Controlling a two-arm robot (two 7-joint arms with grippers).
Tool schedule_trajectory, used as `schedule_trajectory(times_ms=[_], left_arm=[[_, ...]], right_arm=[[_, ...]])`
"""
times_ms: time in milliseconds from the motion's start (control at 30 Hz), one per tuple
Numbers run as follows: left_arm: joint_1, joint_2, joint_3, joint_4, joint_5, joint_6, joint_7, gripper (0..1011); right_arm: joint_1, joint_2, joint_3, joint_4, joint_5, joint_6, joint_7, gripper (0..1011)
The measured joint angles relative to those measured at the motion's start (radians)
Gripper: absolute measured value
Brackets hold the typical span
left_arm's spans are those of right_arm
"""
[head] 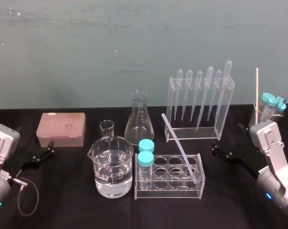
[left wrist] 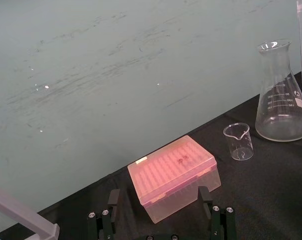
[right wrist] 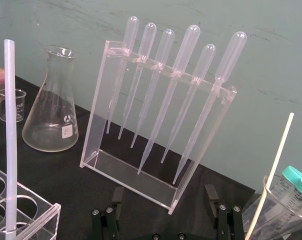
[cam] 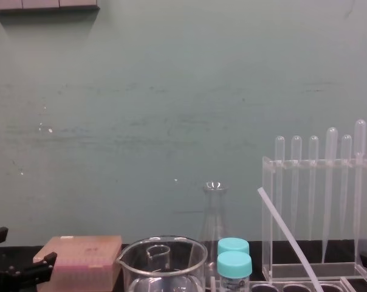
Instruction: Pick up the stirring rod with one hand, then place it down.
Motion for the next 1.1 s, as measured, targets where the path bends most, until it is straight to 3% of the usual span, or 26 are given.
schedule_trajectory(times_ms=[367,533,567,633,733,900,1000,1100], left_arm=[[0.0,0.0,0.0,0.0,0.0,0.0,0.0,1000],[0.0,0.0,0.0,0.0,0.0,0.0,0.0,1000],[0.0,0.0,0.0,0.0,0.0,0.0,0.0,1000],[0.0,0.0,0.0,0.0,0.0,0.0,0.0,1000],[0.0,0.0,0.0,0.0,0.0,0.0,0.0,1000],[0.0,0.0,0.0,0.0,0.0,0.0,0.0,1000],[0.0,0.0,0.0,0.0,0.0,0.0,0.0,1000],[0.0,0.0,0.0,0.0,0.0,0.0,0.0,1000]], right_arm=[[-0.001,-0.019,0.031,0.008,-0.012,-0.006,0.01,1003],[-0.006,-0.032,0.062,-0.005,-0.01,-0.068,0.01,1003],[-0.007,-0.04,0.077,-0.021,-0.01,-0.116,0.01,1003],[-0.007,-0.042,0.081,-0.027,-0.013,-0.135,0.01,1003],[-0.004,-0.052,0.089,-0.062,-0.051,-0.216,0.002,1003],[0.015,-0.066,0.083,-0.09,-0.09,-0.291,0.017,1003],[0.033,-0.075,0.069,-0.093,-0.071,-0.302,0.069,1003],[0.053,-0.083,0.053,-0.089,0.004,-0.267,0.157,1003]])
